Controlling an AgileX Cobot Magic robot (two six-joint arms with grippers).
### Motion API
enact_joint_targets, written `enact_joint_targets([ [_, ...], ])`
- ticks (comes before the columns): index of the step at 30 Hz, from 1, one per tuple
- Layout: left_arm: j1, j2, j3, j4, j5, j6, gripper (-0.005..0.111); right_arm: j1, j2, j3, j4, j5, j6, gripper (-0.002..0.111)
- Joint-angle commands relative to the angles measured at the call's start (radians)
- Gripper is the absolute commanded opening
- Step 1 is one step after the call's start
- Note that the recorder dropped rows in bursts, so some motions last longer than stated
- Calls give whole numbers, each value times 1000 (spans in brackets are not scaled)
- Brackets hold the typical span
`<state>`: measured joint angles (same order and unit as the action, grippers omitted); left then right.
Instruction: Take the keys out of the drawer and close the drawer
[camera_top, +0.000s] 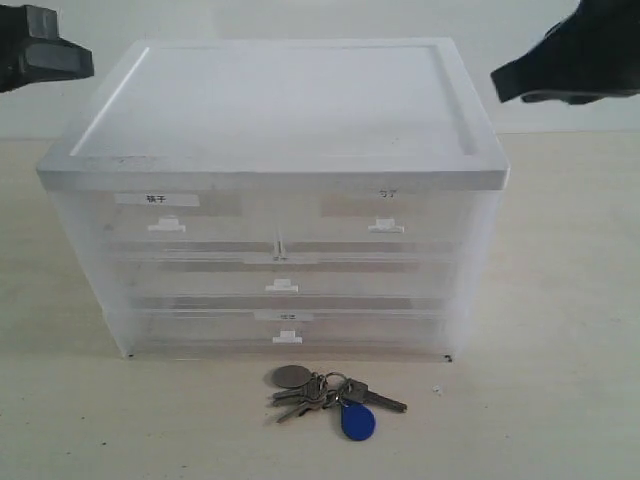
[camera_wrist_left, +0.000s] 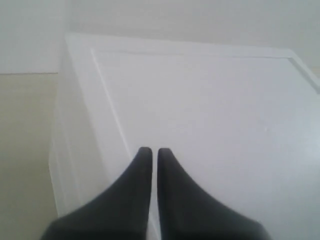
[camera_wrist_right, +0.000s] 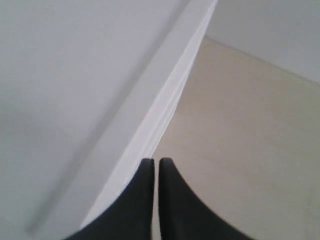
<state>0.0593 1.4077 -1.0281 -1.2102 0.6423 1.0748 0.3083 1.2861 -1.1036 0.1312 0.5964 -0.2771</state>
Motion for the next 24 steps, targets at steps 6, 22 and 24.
enact_joint_targets([
  [6, 12, -449, 91, -120, 13, 43, 5, 3, -464, 58, 24, -52, 24, 0],
  [22, 12, -1327, 625, -247, -452, 89, 5, 3, -1286, 529, 46, -286, 97, 0],
  [24, 12, -1362, 658, -231, -430, 93, 5, 3, -1286, 531, 46, -274, 106, 0],
])
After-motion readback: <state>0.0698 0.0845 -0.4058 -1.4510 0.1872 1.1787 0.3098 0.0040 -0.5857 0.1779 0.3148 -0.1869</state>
